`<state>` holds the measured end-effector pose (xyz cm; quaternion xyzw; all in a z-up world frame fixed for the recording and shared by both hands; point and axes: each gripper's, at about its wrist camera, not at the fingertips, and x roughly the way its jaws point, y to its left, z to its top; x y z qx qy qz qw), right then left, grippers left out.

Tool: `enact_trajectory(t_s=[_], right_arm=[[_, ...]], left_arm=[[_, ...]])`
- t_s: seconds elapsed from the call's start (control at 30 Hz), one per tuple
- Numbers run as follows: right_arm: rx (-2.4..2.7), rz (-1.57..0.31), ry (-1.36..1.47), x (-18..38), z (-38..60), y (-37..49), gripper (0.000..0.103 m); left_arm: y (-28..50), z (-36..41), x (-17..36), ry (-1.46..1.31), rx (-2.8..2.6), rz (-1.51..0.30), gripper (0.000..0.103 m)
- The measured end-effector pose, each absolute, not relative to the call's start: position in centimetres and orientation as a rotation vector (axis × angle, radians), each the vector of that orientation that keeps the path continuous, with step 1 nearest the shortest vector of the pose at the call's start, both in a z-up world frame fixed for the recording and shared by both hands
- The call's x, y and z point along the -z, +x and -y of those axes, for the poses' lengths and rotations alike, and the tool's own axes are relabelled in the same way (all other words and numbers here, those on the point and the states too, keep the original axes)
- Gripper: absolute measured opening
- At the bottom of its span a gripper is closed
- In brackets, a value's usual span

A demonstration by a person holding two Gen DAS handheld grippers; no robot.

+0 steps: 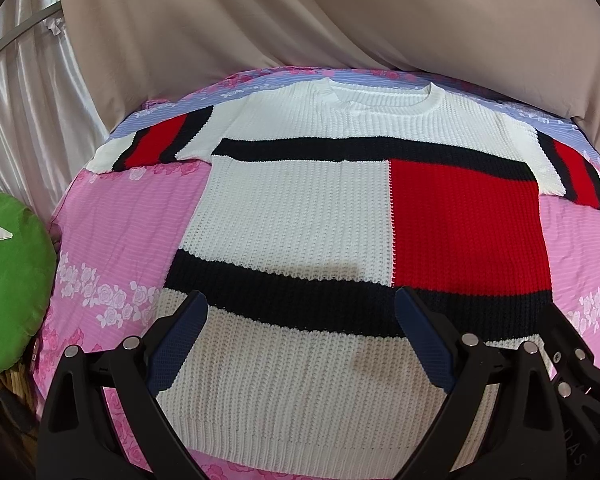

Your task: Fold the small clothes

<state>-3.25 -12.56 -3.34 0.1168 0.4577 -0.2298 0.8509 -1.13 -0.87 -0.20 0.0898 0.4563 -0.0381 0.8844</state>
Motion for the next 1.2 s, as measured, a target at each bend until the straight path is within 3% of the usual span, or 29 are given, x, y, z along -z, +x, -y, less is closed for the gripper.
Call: enact_trajectory(t_s=[0.93, 1.2], right_arm=[[0.473, -0.979, 0.259, 3.9, 12.9, -3.0, 0.087], [0.507, -0.949, 0.644, 7.6, 25.3, -4.4, 0.084]], left_arm=[[-0.6, 0.9, 0.3, 0.187, 0.077, -0.968, 0.092], [1.7, -0.4, 0.2, 0.084, 0.058, -0.982, 0.093]])
